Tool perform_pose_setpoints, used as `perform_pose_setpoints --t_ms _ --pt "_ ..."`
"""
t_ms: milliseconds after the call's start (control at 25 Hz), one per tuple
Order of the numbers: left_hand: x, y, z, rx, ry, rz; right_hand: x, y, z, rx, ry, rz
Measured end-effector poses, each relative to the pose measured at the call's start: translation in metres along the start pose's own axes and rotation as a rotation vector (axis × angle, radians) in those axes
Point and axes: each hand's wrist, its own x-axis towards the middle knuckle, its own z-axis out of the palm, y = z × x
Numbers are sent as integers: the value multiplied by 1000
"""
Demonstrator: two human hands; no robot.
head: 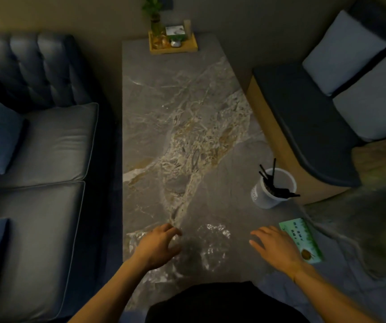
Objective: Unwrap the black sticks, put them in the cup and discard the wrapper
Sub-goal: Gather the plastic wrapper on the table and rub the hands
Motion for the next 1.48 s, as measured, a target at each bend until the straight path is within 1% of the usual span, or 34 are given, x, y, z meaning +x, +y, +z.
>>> perform_pose_setpoints --t_ms 120,240,400,480,560,640,760,920,1080,1280,1400,1480 --pt "30 36 -3 64 -94 41 -3 38 -12 23 -13 8" --pt "58 71 -8 153 -135 69 -2 82 -23 25 16 26" --pt "96 113 -25 230 -120 74 9 134 -49 -1 15 48" --pt "115 132 -36 292 -103 73 19 154 -65 -26 63 22" --pt "131 150 -49 327 -42 51 30 162 -80 9 149 -24" --pt "145 167 -59 263 22 16 42 161 -93 73 180 -99" --pt "163 193 -66 67 26 4 63 147 -107 173 99 -203" --pt "173 215 -54 -112 -15 56 89 124 -113 154 -19 -275" --pt "176 223 -39 -227 64 91 106 115 -116 201 -70 -315" --pt "180 237 -30 -377 161 104 117 111 -114 265 -13 -389" --pt "185 246 -30 -416 231 89 126 108 -106 351 61 -398" --pt "190 253 -31 -447 249 65 128 105 -103 405 137 -400"
